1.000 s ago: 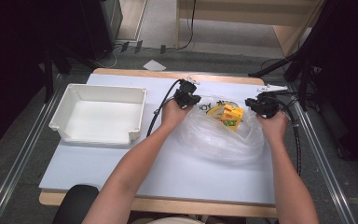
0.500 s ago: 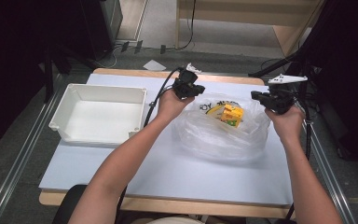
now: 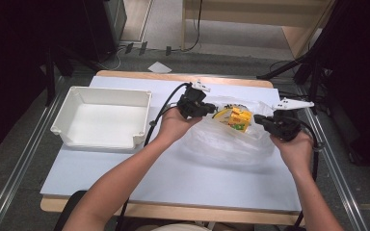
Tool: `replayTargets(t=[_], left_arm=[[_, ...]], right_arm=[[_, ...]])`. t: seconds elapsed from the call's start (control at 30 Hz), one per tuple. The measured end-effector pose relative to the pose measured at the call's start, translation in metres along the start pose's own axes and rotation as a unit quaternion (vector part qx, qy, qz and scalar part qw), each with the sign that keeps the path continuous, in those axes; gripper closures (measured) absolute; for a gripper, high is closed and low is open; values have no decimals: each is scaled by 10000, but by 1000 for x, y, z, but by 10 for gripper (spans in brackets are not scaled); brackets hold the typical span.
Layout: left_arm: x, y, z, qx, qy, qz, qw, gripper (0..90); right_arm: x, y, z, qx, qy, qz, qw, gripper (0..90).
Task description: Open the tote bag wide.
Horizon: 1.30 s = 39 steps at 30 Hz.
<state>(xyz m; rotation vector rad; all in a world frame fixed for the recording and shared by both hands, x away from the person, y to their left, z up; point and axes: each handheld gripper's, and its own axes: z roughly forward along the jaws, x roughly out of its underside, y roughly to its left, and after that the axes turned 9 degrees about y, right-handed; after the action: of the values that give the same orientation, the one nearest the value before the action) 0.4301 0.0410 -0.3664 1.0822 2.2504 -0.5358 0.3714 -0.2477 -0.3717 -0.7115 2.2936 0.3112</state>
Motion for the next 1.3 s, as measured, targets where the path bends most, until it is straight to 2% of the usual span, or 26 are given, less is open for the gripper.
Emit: replayTargets(t=[0.2,0.33,0.57,0.8,0.9,1.03,1.17,1.23,1.3], left_arm=[[23,0,21,-28,82,-181,9998,873],[31,2,33,-9,154,-305,9994,873],[40,-1,57,-86,365,-209,9991,874],[45,4,78,-198,400,-293,9986,878],[47,11,85,-297,437,-341,9980,883],[50,24,92,-451,505,-511,9964,887],[51,37,90,-577,451,-686,9950,889],[51,47,86,-735,522,-780,9929,894],[53,56,81,-792,544,-893,9914,896]], right_arm=[[24,-2,20,77,94,157,9998,900],[35,-7,32,104,162,310,9993,900],[48,-12,63,204,320,471,9982,900],[55,-22,88,366,459,580,9966,900],[57,-26,95,470,500,584,9959,900],[58,-34,99,521,466,650,9954,900],[60,-42,98,584,461,715,9947,900],[62,-47,96,608,468,756,9942,900],[66,-52,92,678,477,819,9932,900]])
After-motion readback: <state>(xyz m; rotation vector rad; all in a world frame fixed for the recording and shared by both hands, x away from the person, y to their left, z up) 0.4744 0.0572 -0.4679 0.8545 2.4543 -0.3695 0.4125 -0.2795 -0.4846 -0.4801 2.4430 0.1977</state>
